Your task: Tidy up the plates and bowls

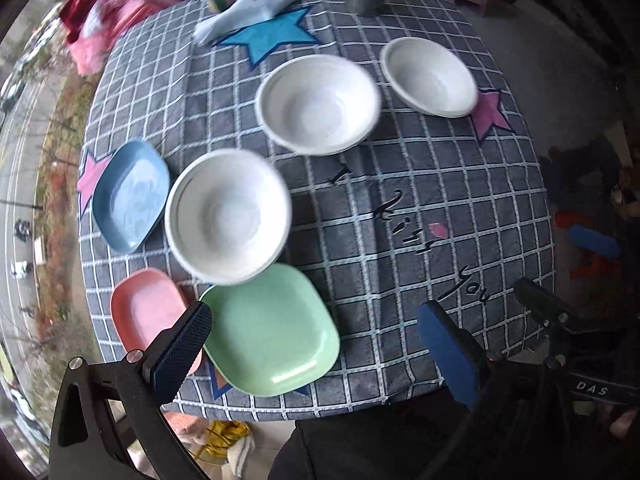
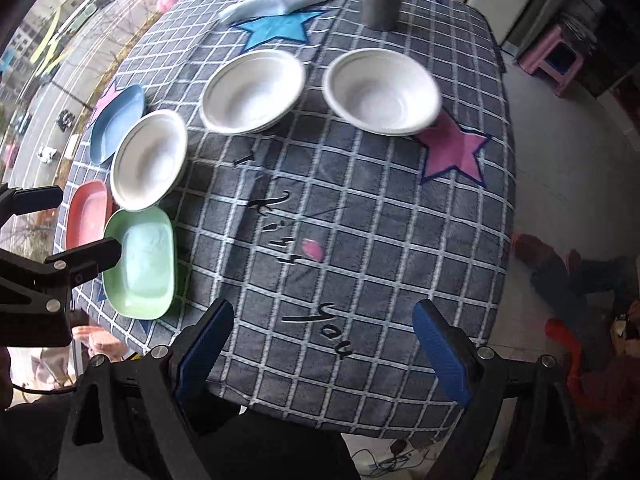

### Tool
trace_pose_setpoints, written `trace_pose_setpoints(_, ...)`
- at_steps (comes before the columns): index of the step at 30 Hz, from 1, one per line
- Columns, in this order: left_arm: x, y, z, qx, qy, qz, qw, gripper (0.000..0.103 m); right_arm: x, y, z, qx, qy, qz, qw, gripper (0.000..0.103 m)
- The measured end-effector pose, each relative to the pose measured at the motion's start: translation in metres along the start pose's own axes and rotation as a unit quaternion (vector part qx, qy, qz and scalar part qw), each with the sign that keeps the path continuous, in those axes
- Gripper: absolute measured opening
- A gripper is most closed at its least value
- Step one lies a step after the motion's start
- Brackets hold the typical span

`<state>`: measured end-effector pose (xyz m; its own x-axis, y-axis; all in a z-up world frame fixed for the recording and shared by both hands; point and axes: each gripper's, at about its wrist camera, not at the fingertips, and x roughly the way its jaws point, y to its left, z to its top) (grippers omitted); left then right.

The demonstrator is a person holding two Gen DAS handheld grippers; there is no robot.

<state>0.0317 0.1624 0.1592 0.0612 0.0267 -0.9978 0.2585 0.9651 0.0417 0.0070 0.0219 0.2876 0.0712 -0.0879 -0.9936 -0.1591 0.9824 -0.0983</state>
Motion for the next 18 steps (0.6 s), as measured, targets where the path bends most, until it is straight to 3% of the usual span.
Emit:
trace_pose_setpoints(5,-0.002,-0.024,0.008,0.032,-0.003,0.014,0.9994,0.103,0.003,-0.016,-0.005,0.010,0.009,0.005,1.000,0.092)
trace_pose_setpoints(18,0.003,-0.030,0.004,0.004,0.013,0.023,0.9996,0.103,0.006,-0.022,-0.010,-0.015,0.012,0.014,1.000,0.092)
